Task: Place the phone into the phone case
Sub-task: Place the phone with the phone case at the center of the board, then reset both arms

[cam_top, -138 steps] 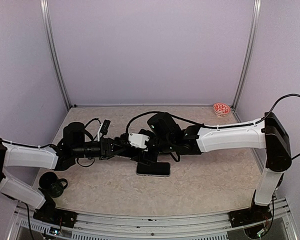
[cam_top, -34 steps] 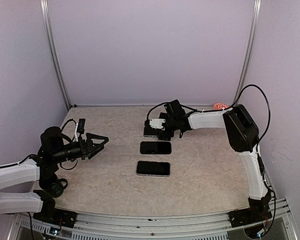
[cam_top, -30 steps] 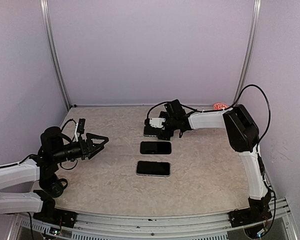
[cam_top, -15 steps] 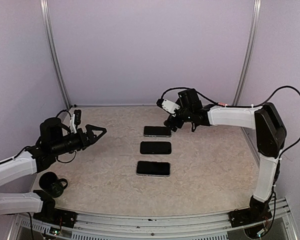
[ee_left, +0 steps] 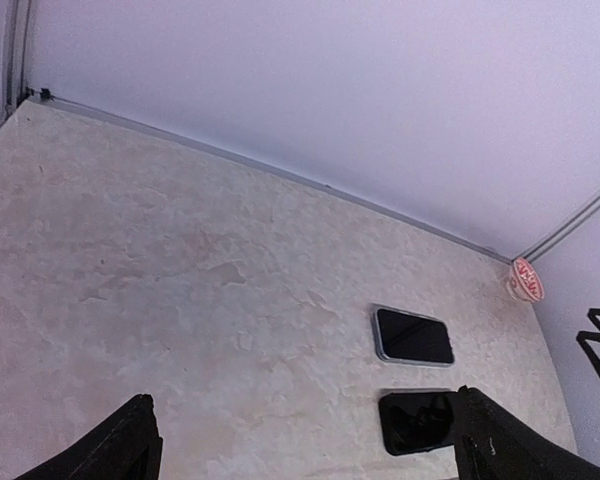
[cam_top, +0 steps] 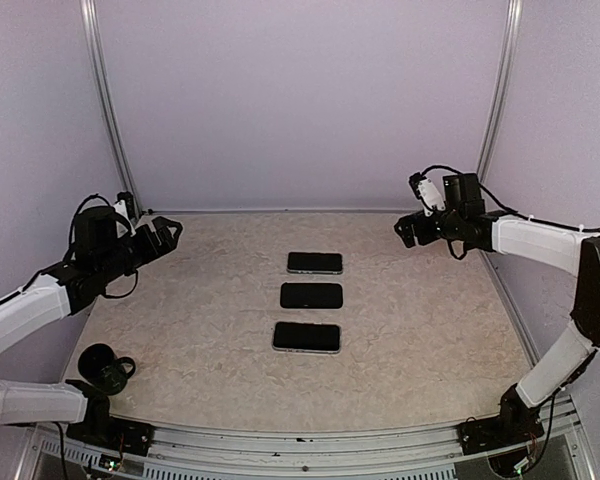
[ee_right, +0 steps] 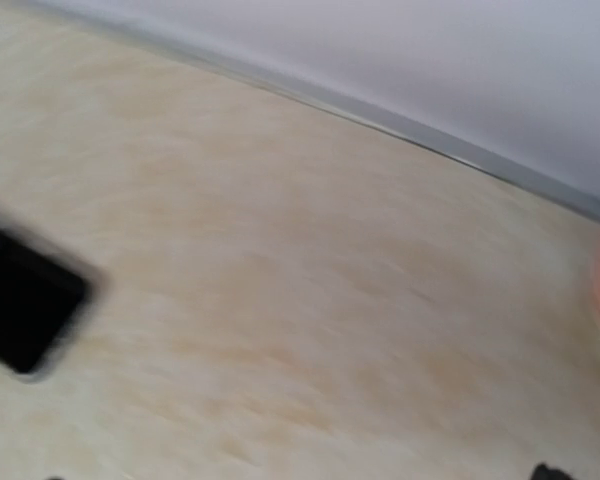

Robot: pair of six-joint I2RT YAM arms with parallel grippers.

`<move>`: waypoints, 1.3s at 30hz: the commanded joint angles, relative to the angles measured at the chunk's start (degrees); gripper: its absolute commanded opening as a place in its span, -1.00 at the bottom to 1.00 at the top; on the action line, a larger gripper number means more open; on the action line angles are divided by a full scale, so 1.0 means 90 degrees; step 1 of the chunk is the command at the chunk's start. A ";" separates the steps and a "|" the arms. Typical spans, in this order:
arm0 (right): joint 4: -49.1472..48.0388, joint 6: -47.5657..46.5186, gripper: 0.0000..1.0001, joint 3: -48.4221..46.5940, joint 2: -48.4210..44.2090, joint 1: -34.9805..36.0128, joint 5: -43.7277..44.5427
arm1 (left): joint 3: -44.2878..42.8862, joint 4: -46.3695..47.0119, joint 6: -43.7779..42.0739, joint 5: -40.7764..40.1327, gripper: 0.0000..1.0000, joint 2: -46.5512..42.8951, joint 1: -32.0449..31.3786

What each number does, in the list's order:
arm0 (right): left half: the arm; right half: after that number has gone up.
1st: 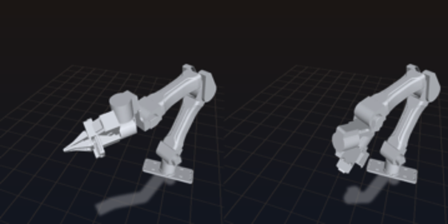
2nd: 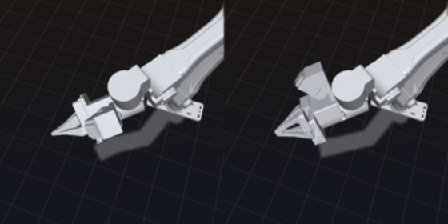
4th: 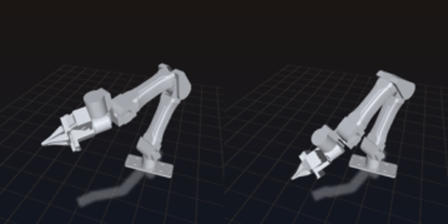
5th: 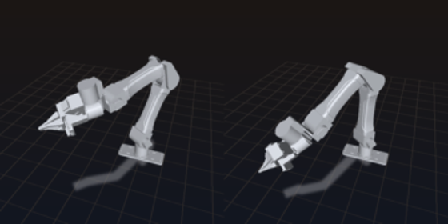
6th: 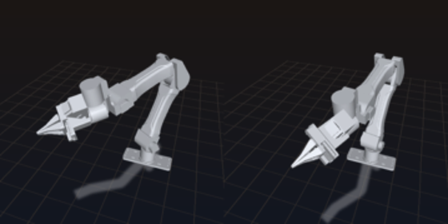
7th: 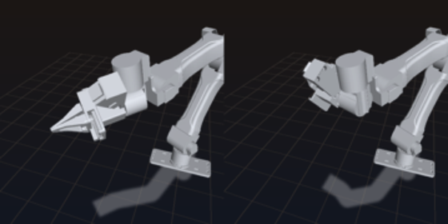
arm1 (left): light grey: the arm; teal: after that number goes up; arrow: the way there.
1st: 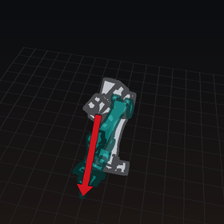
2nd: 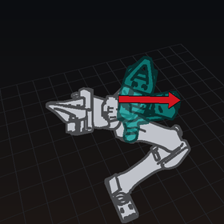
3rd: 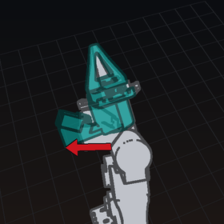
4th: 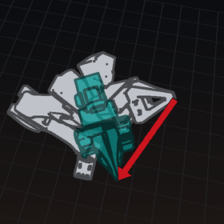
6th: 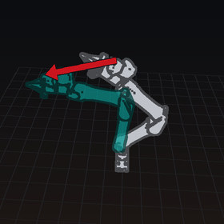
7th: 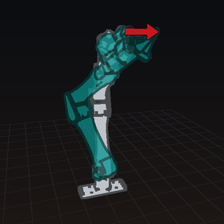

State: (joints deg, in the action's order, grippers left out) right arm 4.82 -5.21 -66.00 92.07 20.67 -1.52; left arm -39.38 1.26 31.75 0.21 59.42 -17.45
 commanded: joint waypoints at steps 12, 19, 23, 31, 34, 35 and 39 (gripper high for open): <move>-0.0025 0.1491 0.99 0.2423 -0.3178 -0.0458 0.0787 | -0.0107 0.0317 -0.1593 -0.0869 0.98 -0.0218 0.0851; 0.0252 0.1407 0.99 0.2959 -0.3926 -0.0460 0.0681 | 0.0117 0.0339 -0.1578 -0.0776 0.98 -0.0486 0.0895; 0.0148 0.1389 0.99 0.3100 -0.4378 -0.0458 0.0441 | 0.0195 0.0297 -0.1551 -0.0738 0.98 -0.0616 0.0894; -0.0118 0.1350 0.99 0.3094 -0.4805 -0.0455 0.0349 | 0.0199 0.0217 -0.1520 -0.0736 0.98 -0.0736 0.0913; -0.0159 0.1339 0.99 0.3104 -0.4840 -0.0454 0.0299 | 0.0215 0.0231 -0.1488 -0.0728 0.98 -0.0762 0.0914; -0.0143 0.1320 0.99 0.3100 -0.4831 -0.0459 0.0296 | 0.0220 0.0236 -0.1466 -0.0715 0.98 -0.0771 0.0914; -0.0025 0.1321 0.99 0.3085 -0.4754 -0.0460 0.0376 | 0.0244 0.0269 -0.1394 -0.0607 0.98 -0.0743 0.0919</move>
State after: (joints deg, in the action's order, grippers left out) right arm 4.84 6.90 -38.28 49.30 16.45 1.96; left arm -37.91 3.38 18.87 -6.39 53.23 -9.67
